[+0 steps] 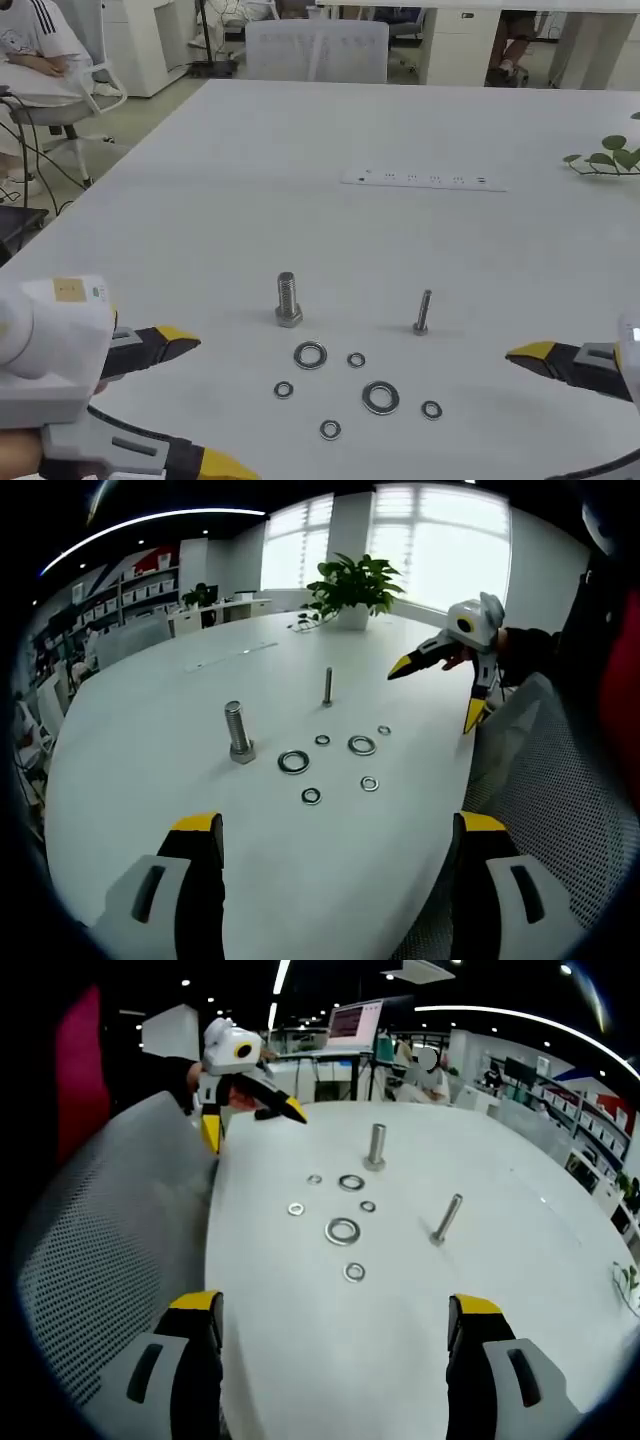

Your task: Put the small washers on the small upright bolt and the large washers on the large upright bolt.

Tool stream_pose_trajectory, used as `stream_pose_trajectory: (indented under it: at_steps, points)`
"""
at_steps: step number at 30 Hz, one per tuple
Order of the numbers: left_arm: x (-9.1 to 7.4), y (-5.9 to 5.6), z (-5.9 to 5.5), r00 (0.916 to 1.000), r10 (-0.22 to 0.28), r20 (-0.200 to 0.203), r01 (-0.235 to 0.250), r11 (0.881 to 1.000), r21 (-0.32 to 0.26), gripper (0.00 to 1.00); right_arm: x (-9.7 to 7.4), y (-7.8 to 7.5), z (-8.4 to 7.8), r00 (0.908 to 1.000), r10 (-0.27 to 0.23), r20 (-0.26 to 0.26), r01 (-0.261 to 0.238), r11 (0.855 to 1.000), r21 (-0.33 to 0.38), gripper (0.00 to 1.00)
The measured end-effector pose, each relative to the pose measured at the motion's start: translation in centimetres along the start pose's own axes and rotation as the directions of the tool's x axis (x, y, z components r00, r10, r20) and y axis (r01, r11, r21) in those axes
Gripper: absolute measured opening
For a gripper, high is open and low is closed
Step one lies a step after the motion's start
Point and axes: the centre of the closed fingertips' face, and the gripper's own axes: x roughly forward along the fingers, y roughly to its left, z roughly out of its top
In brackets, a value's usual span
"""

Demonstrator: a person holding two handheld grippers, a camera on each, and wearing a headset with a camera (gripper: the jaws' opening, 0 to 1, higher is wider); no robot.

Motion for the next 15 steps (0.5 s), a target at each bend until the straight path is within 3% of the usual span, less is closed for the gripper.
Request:
stream_pose_trajectory:
  at_steps: [15]
  points:
    - [-0.17,0.25,0.26,0.9993,0.025,0.028,-0.025,0.999,-0.022,0.94,0.25,0.01,0.09,0.9998,0.009,-0.017,-0.01,1.0,-0.019,0.93]
